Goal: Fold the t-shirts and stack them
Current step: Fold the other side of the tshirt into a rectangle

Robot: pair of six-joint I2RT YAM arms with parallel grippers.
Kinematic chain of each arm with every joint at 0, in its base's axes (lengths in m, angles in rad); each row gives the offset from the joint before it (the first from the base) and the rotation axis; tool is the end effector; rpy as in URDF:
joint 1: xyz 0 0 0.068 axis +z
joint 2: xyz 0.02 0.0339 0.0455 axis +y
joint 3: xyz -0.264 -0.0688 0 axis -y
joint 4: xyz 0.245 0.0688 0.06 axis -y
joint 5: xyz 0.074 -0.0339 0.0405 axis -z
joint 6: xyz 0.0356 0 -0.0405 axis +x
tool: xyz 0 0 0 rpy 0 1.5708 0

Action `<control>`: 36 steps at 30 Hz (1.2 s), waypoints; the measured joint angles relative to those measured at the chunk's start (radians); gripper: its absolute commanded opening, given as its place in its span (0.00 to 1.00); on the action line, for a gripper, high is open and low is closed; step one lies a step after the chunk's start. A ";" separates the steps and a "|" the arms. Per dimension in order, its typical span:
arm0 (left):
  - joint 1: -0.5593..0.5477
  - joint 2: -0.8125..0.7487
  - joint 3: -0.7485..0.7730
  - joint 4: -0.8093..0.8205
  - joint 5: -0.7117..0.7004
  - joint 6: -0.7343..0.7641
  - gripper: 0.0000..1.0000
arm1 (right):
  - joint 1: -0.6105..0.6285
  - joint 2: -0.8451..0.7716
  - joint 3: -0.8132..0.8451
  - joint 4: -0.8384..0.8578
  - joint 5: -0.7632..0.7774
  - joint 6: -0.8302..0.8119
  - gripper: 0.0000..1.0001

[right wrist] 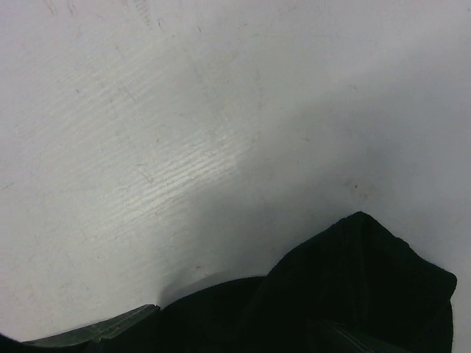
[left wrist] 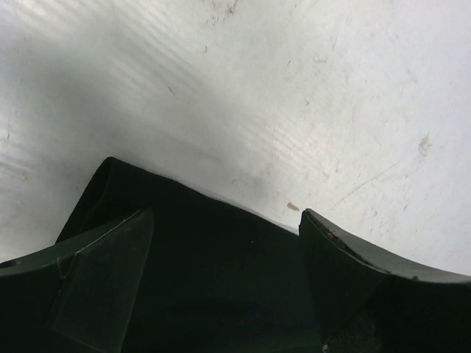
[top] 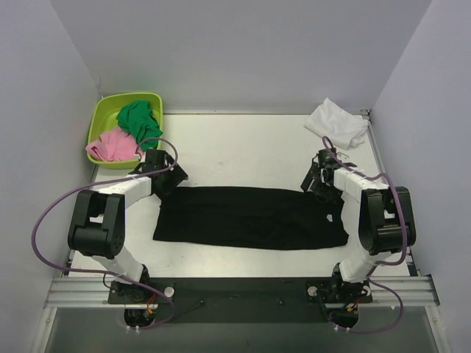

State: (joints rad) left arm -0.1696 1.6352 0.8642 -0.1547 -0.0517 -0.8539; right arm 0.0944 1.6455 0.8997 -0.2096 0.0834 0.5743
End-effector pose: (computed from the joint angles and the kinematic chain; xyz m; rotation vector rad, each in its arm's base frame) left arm 0.3161 -0.0523 0.1617 -0.8700 2.3775 -0.3573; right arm 0.3224 0.0275 0.1652 0.6336 2.4486 0.1641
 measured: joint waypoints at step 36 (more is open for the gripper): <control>-0.219 -0.307 -0.039 -0.349 -0.034 0.043 0.89 | 0.404 -0.397 -0.015 -0.103 0.137 -0.051 0.83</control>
State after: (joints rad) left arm -0.3882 1.3281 0.8249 -0.5041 -0.0856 -0.8108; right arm 0.4988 1.2488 0.8848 -0.3122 0.2203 0.5232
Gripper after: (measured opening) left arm 0.891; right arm 0.828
